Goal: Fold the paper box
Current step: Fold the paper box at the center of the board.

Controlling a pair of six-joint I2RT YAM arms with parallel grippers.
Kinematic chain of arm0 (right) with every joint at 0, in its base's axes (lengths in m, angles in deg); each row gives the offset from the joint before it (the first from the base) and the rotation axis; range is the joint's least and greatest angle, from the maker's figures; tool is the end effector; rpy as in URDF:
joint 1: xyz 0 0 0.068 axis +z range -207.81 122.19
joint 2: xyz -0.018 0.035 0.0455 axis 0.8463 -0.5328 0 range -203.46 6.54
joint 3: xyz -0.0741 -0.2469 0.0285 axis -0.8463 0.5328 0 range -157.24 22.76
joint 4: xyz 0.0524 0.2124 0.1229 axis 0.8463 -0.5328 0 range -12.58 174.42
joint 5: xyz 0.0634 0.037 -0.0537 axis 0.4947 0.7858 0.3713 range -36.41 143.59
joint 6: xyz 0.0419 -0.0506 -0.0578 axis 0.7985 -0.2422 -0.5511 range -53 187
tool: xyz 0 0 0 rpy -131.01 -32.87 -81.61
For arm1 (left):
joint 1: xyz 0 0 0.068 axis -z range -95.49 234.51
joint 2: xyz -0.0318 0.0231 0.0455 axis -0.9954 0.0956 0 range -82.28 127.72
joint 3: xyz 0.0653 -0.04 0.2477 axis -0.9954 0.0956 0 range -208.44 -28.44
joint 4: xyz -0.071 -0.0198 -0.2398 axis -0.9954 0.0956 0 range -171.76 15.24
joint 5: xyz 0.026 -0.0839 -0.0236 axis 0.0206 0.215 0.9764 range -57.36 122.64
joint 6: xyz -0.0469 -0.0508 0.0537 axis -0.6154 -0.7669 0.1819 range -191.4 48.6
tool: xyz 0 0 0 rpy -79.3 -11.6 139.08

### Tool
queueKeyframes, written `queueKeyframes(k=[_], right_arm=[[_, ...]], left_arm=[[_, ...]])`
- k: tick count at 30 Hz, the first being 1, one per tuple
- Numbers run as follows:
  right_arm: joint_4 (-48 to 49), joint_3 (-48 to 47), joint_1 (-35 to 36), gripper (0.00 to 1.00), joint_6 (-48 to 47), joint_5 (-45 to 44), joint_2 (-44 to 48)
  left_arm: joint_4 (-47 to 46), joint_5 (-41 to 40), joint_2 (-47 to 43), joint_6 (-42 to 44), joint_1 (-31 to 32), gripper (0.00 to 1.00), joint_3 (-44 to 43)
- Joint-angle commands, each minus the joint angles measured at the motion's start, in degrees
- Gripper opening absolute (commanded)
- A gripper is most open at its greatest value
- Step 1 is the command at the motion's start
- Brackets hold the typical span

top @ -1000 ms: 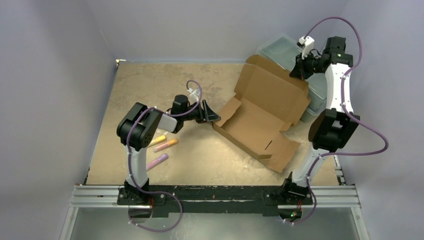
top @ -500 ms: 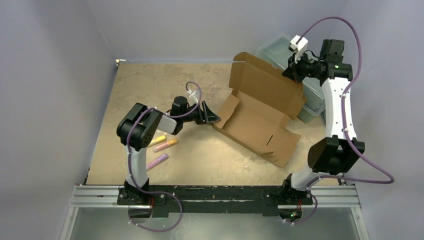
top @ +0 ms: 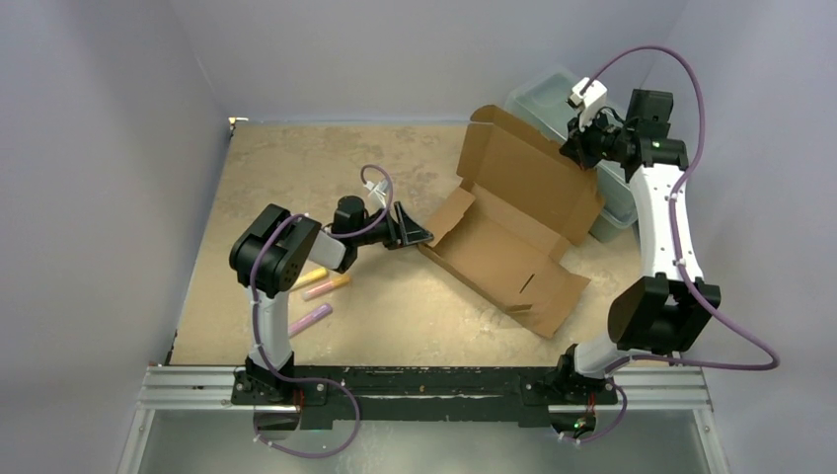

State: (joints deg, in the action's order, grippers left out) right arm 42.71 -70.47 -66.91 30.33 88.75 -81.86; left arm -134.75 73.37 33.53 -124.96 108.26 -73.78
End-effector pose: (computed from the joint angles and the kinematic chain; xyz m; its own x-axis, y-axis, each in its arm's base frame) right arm 0.3535 -0.0115 0.3604 -0.2810 -0.4494 -0.8480 -0.6150 0.7627 -0.2004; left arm 0.3367 -0.2035 0.0985 -0.8671 -0.2845 -0.4089 0.2985 0.3604 -0.8837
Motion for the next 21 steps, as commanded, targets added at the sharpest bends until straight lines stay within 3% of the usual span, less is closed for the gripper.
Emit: queueKeyframes(k=[1, 12, 21], right_arm=[[4.37, -0.22, 0.05, 0.00, 1.74, -1.31, 3.20], [3.77, 0.46, 0.06, 0.00, 1.58, -0.90, 4.73], [3.72, 1.52, 2.08, 0.00, 1.14, -1.48, 6.26]], left_arm=[[-3.76, 1.42, -1.32, -0.77, -0.45, 0.64, 0.79], [-9.07, 2.43, -0.97, -4.60, -1.39, 0.66, 2.26], [-5.94, 2.28, -1.17, -2.59, -1.60, 0.67, 1.22]])
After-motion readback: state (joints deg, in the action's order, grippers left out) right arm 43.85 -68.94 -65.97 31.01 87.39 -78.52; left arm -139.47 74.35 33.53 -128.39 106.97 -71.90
